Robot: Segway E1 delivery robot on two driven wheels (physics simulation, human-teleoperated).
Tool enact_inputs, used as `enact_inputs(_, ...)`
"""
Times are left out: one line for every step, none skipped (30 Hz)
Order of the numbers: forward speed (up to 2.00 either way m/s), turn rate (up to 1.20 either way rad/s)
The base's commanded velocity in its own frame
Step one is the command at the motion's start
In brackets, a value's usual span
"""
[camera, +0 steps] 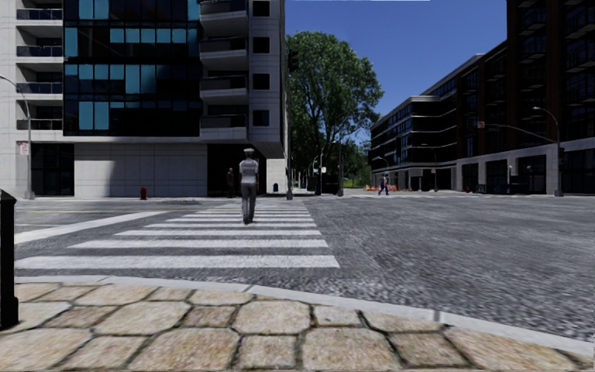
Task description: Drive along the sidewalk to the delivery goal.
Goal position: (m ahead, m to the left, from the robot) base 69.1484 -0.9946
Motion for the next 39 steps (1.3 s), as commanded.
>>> enact_inputs(2.0, 0.4)
enact_inputs(2.0, 0.17)
enact_inputs(2.0, 0.09)
enact_inputs(2.0, 0.07)
enact_inputs(2.0, 0.04)
enact_inputs(2.0, 0.0)
enact_inputs(2.0, 0.0)
enact_inputs(2.0, 0.0)
enact_inputs(2.0, 0.0)
enact_inputs(2.0, 0.0)
enact_inputs(2.0, 0.0)
enact_inputs(2.0, 0.0)
enact_inputs(2.0, 0.0)
enact_inputs(2.0, 0.0)
enact_inputs(2.0, 0.0)
enact_inputs(2.0, 0.0)
enact_inputs(2.0, 0.0)
enact_inputs(2.0, 0.0)
enact_inputs(2.0, 0.0)
enact_inputs(2.0, 0.0)
enact_inputs(2.0, 0.0)
enact_inputs(2.0, 0.0)
enact_inputs(2.0, 0.0)
enact_inputs(2.0, 0.0)
enact_inputs(2.0, 0.0)
enact_inputs(2.0, 0.0)
enact_inputs(2.0, 0.0)
enact_inputs(2.0, 0.0)
enact_inputs(2.0, 0.0)
enact_inputs(2.0, 0.0)
enact_inputs(2.0, 0.0)
enact_inputs(2.0, 0.0)
enact_inputs(2.0, 0.0)
enact_inputs(2.0, 0.0)
enact_inputs(2.0, 0.0)
enact_inputs(2.0, 0.0)
enact_inputs(2.0, 0.0)
enact_inputs(2.0, 0.0)
enact_inputs(2.0, 0.0)
